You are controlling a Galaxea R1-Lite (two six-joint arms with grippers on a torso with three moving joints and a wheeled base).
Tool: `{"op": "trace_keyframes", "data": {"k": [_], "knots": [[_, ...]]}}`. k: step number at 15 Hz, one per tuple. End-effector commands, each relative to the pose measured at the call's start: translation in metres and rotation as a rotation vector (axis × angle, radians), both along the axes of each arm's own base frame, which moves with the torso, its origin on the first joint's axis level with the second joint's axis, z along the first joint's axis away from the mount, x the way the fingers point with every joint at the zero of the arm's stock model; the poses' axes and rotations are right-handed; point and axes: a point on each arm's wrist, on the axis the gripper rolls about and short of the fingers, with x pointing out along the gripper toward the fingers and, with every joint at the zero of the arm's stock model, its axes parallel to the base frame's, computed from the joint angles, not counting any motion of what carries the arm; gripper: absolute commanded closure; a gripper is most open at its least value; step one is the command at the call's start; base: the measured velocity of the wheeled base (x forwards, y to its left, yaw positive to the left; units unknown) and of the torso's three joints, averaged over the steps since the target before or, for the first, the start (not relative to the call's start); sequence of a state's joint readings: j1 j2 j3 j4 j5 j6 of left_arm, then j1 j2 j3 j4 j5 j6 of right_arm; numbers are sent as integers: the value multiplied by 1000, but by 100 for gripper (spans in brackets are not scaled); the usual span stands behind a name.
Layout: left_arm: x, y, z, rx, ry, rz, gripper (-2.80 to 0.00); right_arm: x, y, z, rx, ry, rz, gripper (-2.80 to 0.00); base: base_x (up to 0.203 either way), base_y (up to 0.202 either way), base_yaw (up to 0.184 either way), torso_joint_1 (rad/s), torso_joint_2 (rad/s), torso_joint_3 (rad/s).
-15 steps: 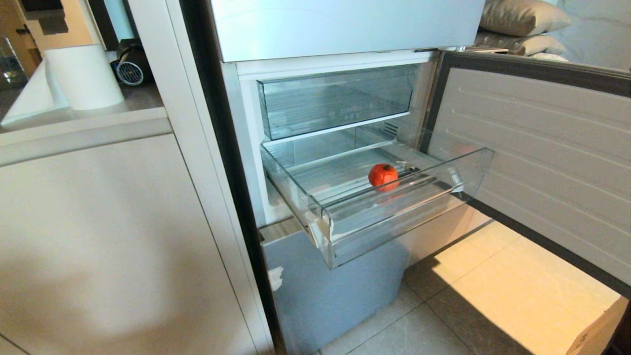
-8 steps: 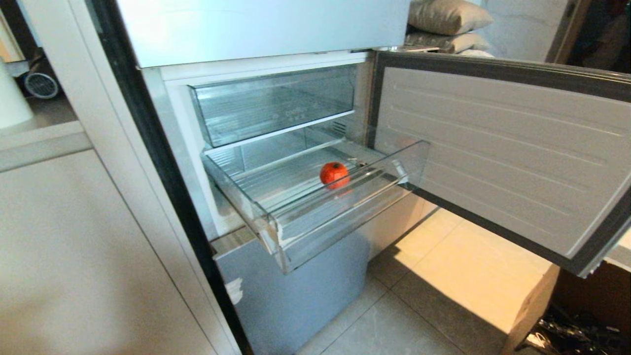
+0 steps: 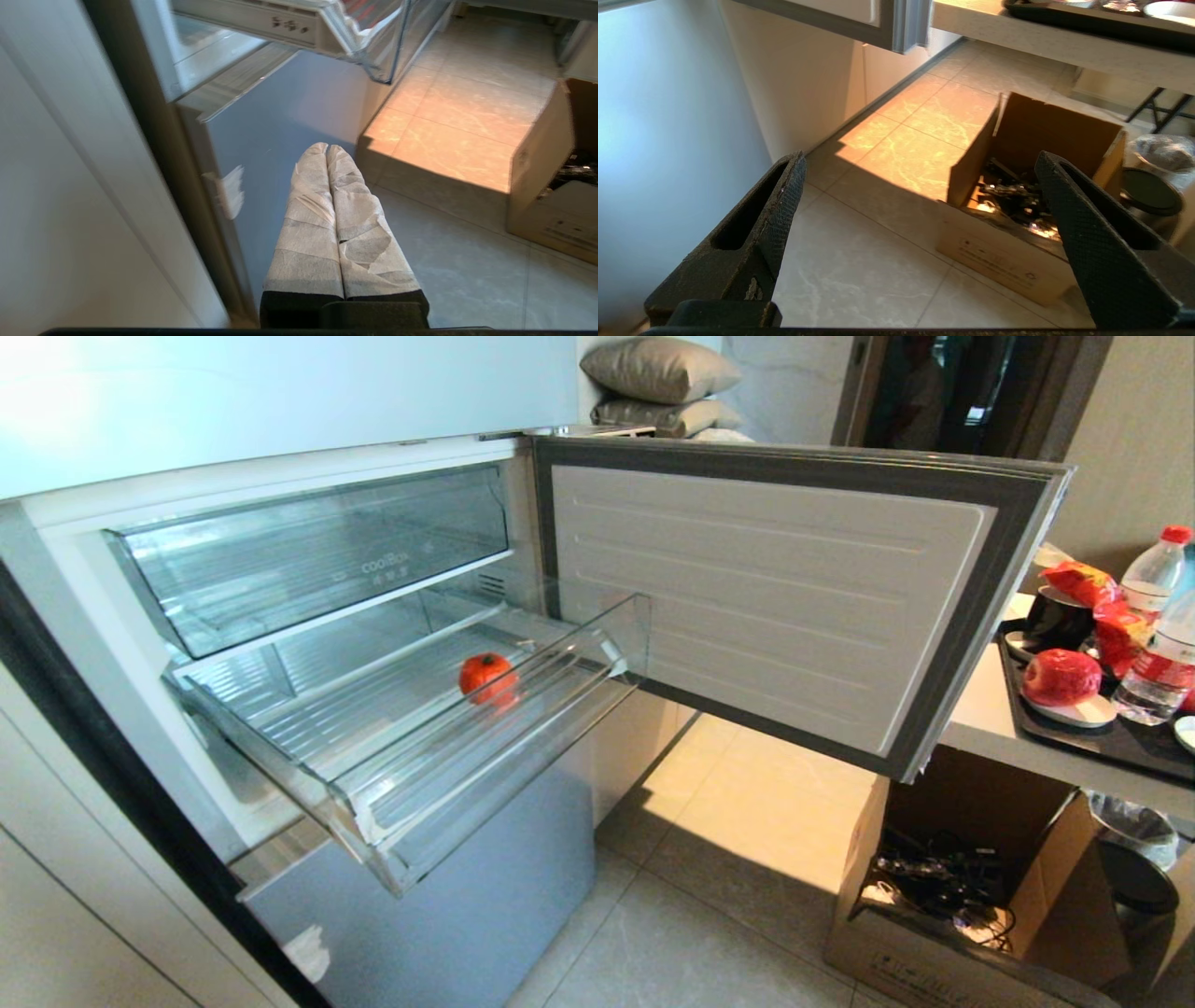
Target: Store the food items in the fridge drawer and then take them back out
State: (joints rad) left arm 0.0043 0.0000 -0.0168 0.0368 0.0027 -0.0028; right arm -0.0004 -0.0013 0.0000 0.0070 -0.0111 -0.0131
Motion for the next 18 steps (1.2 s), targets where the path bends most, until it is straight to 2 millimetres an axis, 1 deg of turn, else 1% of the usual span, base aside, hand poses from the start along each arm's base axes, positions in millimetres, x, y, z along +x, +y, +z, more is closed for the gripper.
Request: {"op": "trace_keyframes", "data": {"k": [1,2,5,6,10,11,13,16,17,18], "knots": [[0,0,0,0,0,1,0,2,0,1,-14,26,-2,-280,0,0,0,0,0,0],[0,0,0,0,0,1,0,4,0,5,-7,46,-8,-280,0,0,0,0,0,0],[0,0,0,0,0,1,0,10,-1,41,75,38,-88,-280,0,0,0,0,0,0],[0,0,0,0,0,1,0,13,-2,49,86,42,-109,-280,0,0,0,0,0,0],[0,0,0,0,0,1,0,35,-5,85,136,21,-305,-280,0,0,0,0,0,0],[0,0,0,0,0,1,0,41,-7,91,142,15,-338,-280,0,0,0,0,0,0],[0,0,0,0,0,1,0,46,-8,98,150,-8,-357,-280,0,0,0,0,0,0],[0,0,0,0,0,1,0,47,-9,98,147,-3,-356,-280,0,0,0,0,0,0],[0,0,0,0,0,1,0,50,-9,97,149,12,-356,0,0,0,0,0,0,0],[0,0,0,0,0,1,0,51,-9,97,150,19,-356,0,0,0,0,0,0,0]]}}
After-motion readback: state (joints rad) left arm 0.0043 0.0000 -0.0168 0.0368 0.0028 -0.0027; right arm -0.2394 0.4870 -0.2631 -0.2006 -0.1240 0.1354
